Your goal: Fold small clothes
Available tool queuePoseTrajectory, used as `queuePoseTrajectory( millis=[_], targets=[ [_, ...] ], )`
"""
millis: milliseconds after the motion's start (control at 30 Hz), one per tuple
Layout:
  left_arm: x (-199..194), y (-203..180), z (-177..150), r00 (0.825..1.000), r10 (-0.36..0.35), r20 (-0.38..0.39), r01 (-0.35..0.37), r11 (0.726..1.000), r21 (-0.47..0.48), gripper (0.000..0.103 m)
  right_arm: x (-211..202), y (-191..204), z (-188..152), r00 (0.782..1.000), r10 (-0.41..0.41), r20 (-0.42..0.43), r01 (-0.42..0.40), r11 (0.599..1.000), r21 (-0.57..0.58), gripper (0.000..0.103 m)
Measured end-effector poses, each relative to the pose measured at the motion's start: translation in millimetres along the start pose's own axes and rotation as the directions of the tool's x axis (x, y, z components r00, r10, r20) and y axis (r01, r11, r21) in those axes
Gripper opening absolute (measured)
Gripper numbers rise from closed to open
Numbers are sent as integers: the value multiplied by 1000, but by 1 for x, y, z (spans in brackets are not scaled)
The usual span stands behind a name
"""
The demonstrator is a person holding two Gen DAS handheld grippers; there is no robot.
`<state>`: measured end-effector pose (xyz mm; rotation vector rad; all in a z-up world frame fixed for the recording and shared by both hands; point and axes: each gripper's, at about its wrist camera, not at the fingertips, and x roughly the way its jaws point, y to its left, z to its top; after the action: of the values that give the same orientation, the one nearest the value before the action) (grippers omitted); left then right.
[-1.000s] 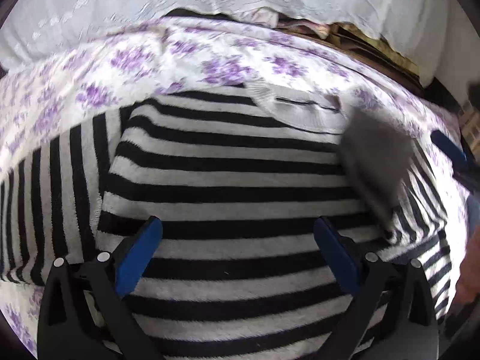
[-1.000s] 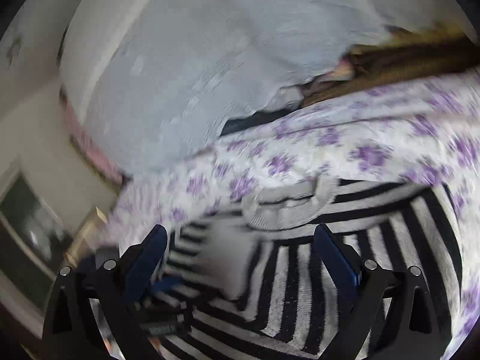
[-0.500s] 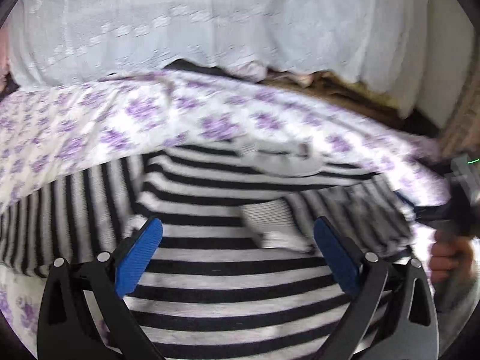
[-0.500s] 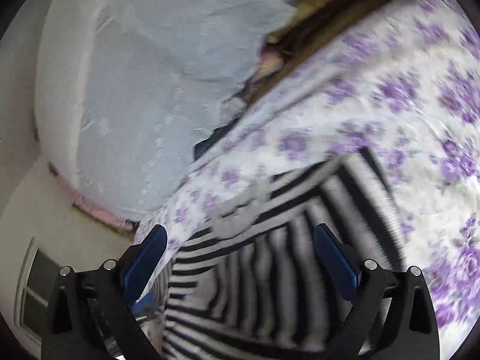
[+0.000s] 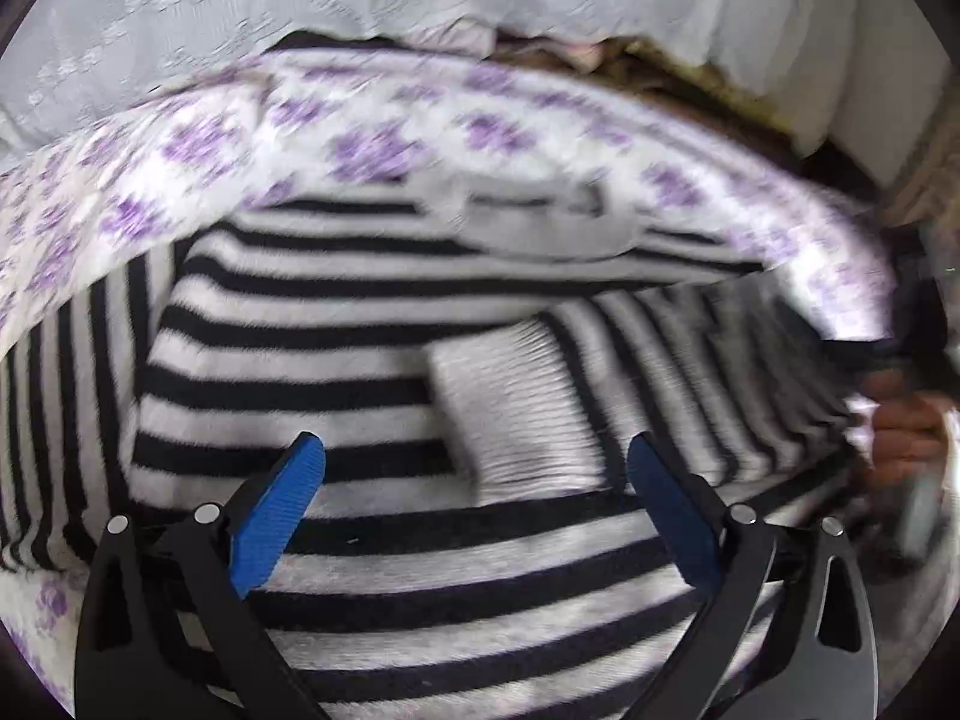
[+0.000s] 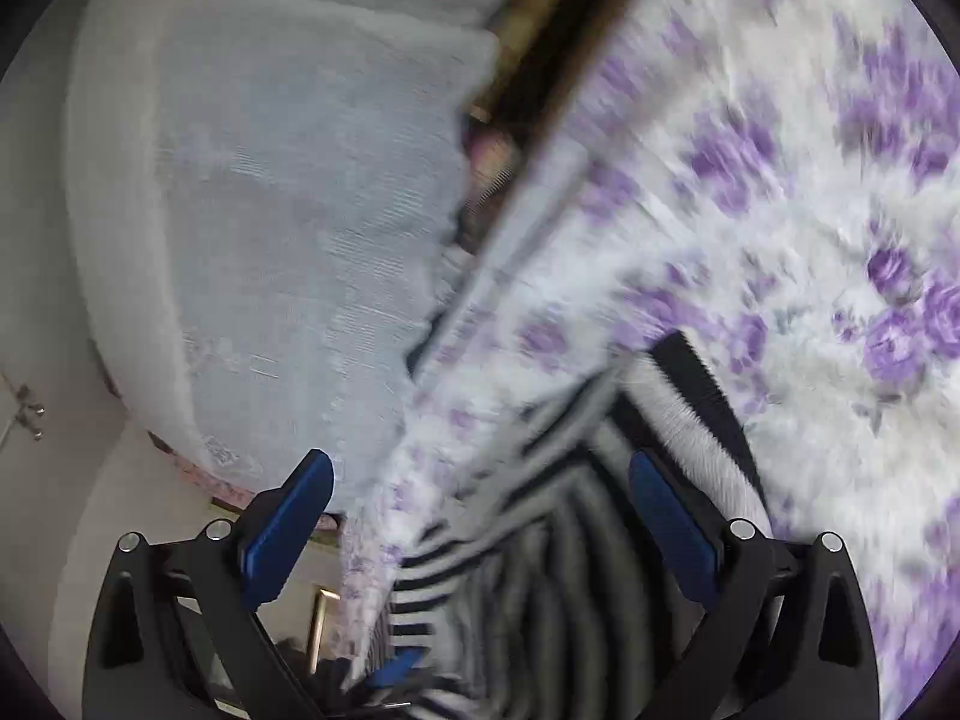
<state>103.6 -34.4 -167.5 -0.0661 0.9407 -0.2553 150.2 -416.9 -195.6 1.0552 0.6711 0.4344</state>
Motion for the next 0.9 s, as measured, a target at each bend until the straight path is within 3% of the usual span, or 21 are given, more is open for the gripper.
queuePoseTrajectory(
  millis=[133, 233, 300, 367, 467, 500, 567, 600, 667, 767, 800, 900],
  targets=[
    [32, -7, -10, 990, 105, -99, -99, 993, 67, 99, -13, 14, -4, 1000, -8, 7, 8, 1000, 16, 92],
    [16, -12, -9, 995, 88, -53, -85, 994, 68, 98, -20, 37, -18, 997, 49, -59, -50, 999, -12, 92],
    [2, -11, -9, 999, 37, -10, -36, 998, 48, 98, -25, 53, -34, 995, 46, -83, -51, 997, -54, 97],
    [1, -9, -8, 999, 28, -16, -27, 999, 41, 98, -26, 56, -53, 993, 36, -110, -45, 996, -76, 99],
    [32, -1, -14, 986, 74, -148, -68, 997, 43, 99, -22, 43, -75, 994, -47, -97, 32, 988, -154, 95],
    [28, -3, -16, 989, 87, -118, -81, 995, 58, 99, -24, 48, -80, 993, -87, -83, 68, 975, -209, 88],
    [11, -4, -17, 989, 97, -114, -92, 995, 46, 98, -25, 61, -88, 979, -196, -64, 172, 948, -269, 93],
    [3, -2, -19, 991, 80, -106, -77, 996, 35, 98, -32, 67, -91, 982, -184, -36, 168, 949, -268, 96],
    [-22, 15, -25, 996, 60, -67, -61, 998, -13, 98, -41, 74, -92, 997, -72, -37, 60, 964, -259, 96],
    [-60, 57, -41, 998, 67, -15, -68, 989, -129, 98, -51, 87, -94, 1000, 3, -28, -10, 968, -252, 98],
    [-71, 75, -48, 998, 64, -2, -63, 981, -184, 98, -50, 89, -95, 999, 14, -30, -21, 968, -251, 99],
    [-102, 139, -80, 998, 51, 40, -32, 921, -389, 98, -42, 91, -102, 998, 8, -60, -21, 973, -229, 99]
  ],
)
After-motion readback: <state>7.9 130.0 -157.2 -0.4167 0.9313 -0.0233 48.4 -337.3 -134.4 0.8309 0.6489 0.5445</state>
